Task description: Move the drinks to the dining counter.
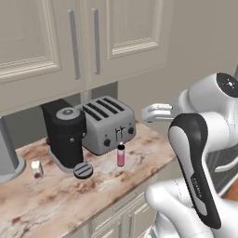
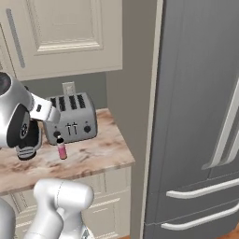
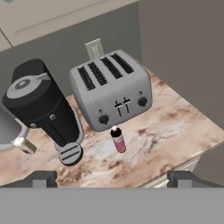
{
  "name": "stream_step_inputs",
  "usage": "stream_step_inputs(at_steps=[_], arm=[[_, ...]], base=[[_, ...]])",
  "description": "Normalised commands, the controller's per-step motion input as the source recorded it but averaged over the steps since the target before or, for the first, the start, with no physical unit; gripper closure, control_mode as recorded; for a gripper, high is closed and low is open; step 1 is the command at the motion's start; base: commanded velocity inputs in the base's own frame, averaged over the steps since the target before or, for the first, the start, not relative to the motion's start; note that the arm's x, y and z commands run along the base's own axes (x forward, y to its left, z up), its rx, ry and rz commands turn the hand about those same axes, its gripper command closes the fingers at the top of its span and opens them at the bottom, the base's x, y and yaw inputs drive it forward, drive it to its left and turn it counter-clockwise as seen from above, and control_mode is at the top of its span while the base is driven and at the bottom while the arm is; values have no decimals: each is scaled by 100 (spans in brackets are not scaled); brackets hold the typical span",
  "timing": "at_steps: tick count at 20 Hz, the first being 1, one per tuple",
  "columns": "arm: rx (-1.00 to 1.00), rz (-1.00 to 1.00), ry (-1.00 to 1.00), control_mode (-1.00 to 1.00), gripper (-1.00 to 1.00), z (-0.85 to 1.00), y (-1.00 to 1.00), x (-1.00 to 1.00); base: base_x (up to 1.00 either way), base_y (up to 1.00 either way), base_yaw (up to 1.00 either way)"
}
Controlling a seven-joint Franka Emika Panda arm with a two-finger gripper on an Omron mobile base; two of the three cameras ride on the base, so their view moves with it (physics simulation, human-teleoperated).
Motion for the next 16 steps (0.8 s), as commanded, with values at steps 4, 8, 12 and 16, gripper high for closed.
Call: stream_step_inputs(at_steps=[4, 8, 12, 16], arm=[[0, 0, 0, 100, -100, 0, 0, 0], [0, 0, 0, 100, -100, 0, 0, 0], [0, 0, 1, -100, -100, -6, 0, 0], [0, 0, 2, -100, -100, -12, 0, -24]], base=[[20, -4, 11], [9, 0, 5], [0, 0, 0], [0, 0, 0]])
